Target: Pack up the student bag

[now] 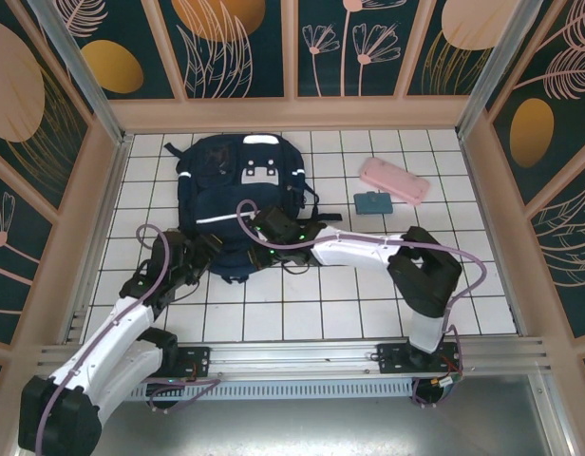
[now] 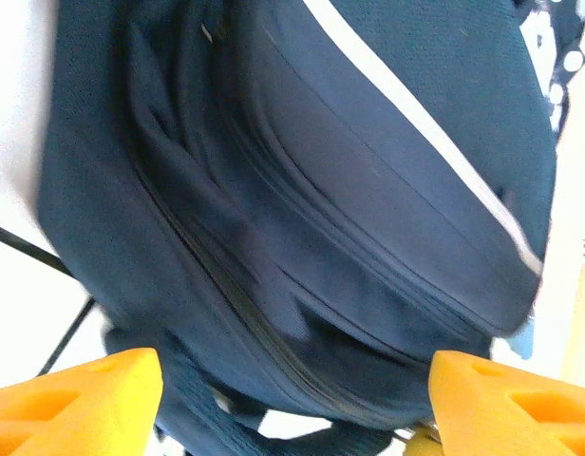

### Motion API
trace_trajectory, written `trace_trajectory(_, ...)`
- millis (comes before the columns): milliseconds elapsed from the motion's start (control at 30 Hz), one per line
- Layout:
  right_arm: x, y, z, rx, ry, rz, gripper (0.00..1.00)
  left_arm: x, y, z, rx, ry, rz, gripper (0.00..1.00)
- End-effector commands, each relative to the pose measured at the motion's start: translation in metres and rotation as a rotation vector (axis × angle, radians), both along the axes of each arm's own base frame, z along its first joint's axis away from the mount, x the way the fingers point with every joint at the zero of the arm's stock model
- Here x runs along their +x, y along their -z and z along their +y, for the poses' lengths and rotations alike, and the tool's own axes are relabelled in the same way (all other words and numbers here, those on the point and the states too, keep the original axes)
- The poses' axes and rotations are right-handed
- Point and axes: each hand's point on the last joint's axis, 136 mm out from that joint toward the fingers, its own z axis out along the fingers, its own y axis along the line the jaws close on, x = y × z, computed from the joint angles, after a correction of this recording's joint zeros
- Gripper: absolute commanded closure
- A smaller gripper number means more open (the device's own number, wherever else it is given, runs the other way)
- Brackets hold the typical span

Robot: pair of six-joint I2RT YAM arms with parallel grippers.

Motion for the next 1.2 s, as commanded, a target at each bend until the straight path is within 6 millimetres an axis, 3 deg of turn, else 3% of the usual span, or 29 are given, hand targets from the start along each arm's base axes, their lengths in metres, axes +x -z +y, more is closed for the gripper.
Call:
trace_trajectory(0,0.005,-0.024,0.032,0.123,-0.031,-0.020,1.00,-0.003,-0.009,-0.009,-0.099,-0.004,0.003,0.29)
trace_trajectory(100,0.003,-0.025,0.037,0.137,-0.041,-0.011,1.00,0.000,-0.011,-0.015,-0.151,-0.003,-0.009,0.33)
trace_trajectory(300,-0.005,-0.025,0.036,0.138,-0.061,-0.002,1.00,0.007,0.002,-0.023,-0.205,-0.001,0.008,0.37)
trace_trajectory(400,-0.014,-0.026,0.034,0.136,-0.085,-0.003,1.00,0.012,0.006,-0.031,-0.256,0.010,-0.007,0.45)
trace_trajectory(833,-0.049,-0.028,0.012,0.095,-0.190,-0.029,1.00,0.017,0.033,-0.024,-0.247,-0.058,0.027,0.59)
trace_trajectory(1067,-0.037,-0.017,-0.013,-0.012,-0.106,-0.076,1.00,0.015,0.045,-0.018,-0.217,-0.081,0.048,0.82)
trace_trajectory(1167,-0.017,-0.004,-0.040,-0.130,0.010,-0.127,1.00,0.013,0.046,-0.013,-0.203,-0.100,0.044,0.92)
